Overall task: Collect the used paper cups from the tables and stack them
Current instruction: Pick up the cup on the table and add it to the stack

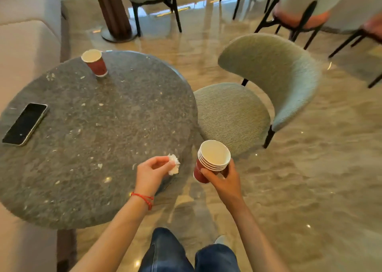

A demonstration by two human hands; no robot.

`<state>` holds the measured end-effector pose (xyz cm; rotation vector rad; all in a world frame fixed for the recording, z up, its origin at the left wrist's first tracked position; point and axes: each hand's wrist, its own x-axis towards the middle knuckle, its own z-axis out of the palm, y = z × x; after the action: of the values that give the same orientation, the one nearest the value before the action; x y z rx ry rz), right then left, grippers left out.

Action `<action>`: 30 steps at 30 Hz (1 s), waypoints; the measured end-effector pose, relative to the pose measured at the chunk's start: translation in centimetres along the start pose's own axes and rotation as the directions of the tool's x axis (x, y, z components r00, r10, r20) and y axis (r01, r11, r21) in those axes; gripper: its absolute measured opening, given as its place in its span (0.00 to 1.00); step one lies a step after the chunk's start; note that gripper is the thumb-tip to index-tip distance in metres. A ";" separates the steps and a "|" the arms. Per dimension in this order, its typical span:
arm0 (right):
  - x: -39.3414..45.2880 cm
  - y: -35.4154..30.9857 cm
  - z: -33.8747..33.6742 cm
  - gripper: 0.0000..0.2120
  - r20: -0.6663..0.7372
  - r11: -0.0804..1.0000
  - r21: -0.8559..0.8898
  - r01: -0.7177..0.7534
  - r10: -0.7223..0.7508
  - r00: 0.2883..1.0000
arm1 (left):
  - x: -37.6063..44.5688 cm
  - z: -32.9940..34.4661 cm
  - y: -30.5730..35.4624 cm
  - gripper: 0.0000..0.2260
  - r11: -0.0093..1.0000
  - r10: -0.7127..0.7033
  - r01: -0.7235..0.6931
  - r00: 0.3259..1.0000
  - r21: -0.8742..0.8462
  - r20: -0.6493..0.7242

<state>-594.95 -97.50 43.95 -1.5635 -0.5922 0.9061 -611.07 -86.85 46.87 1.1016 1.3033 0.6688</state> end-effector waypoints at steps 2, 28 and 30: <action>-0.6 0.0 -3.6 0.26 -0.050 1.000 0.024 -0.002 0.004 0.999 | -0.8 3.7 0.2 0.08 1.000 0.002 -0.004 0.999 0.027 0.050; 3.4 0.3 -44.3 0.26 -0.682 0.989 0.149 0.002 0.101 0.724 | -3.4 52.4 4.4 0.06 0.936 -0.056 -0.187 0.757 0.298 0.651; 6.1 -0.4 -47.0 0.26 -0.693 0.988 0.156 0.002 0.107 0.713 | -1.8 56.1 5.6 0.06 0.934 -0.062 -0.186 0.756 0.304 0.652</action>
<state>-553.24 -119.92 44.15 -1.6431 0.0741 0.3154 -556.37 -100.61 47.57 1.5077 0.7747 0.0466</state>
